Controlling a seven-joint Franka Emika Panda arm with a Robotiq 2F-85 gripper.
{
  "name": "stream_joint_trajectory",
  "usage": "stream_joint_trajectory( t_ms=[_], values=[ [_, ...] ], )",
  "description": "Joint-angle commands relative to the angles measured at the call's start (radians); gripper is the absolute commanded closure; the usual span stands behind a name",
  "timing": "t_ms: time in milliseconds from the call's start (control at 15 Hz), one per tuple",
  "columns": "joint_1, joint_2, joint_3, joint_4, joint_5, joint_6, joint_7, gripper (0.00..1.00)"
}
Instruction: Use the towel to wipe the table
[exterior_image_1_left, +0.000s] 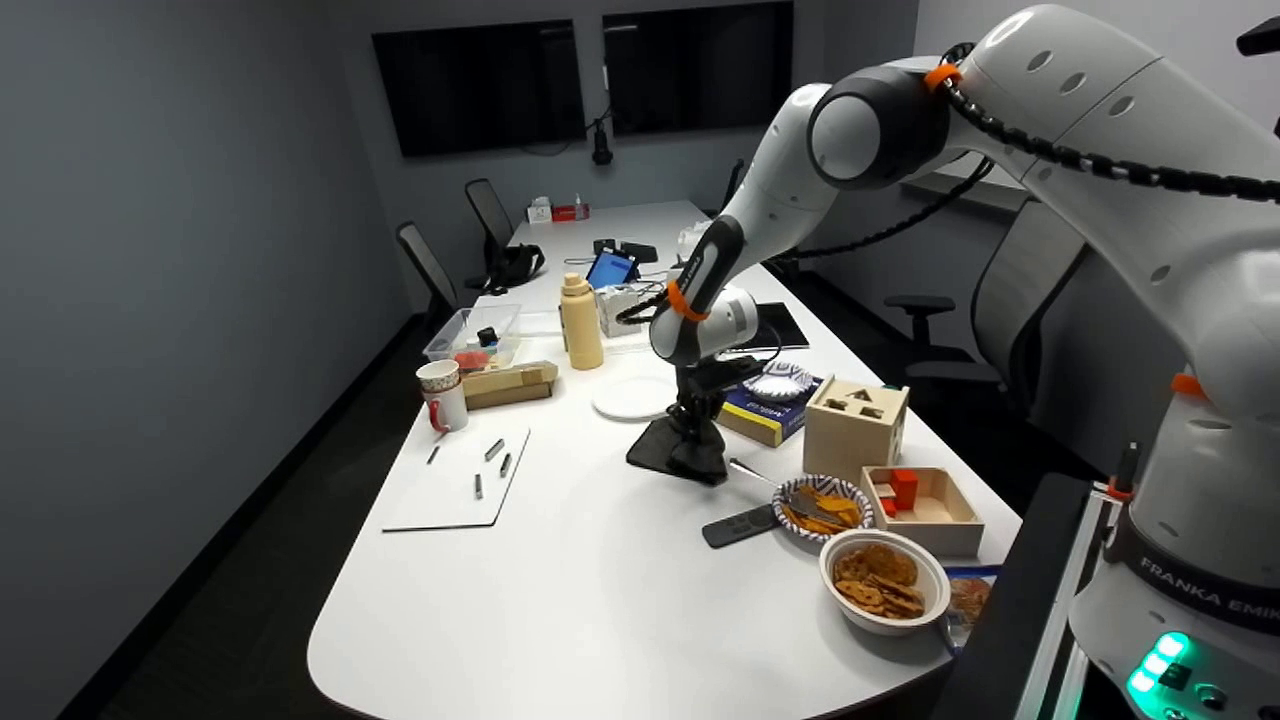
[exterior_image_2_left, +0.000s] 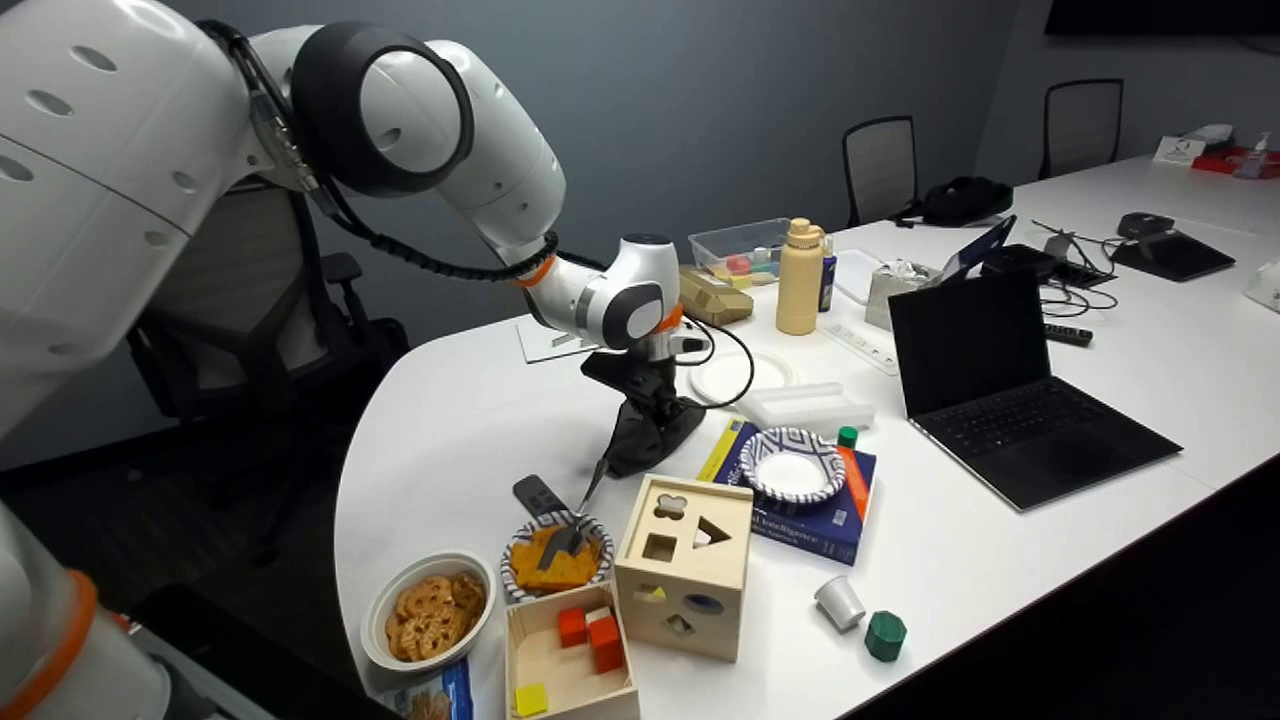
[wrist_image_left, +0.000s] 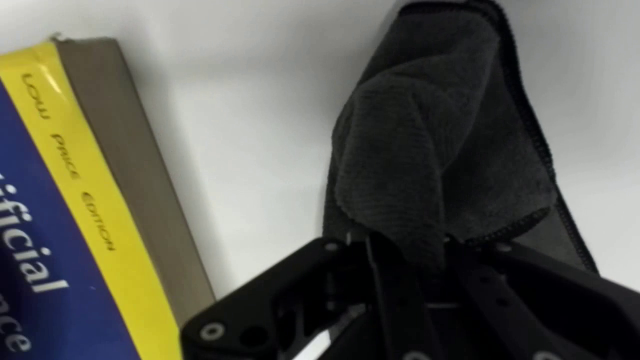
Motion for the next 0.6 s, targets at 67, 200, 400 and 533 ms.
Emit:
stream_joint_trajectory(
  t_ms=[67,200,400,533],
  values=[
    [-0.067,-0.014,0.022,-0.055,0.028,-0.03,0.003,0.98],
    [-0.099,-0.018,0.057,-0.069,0.041,-0.074,-0.037,0.98],
    [-0.132,-0.013,0.122,-0.063,0.047,-0.131,-0.129,0.98],
    [-0.136,-0.003,0.161,-0.04,0.042,-0.171,-0.196,0.98]
  ],
)
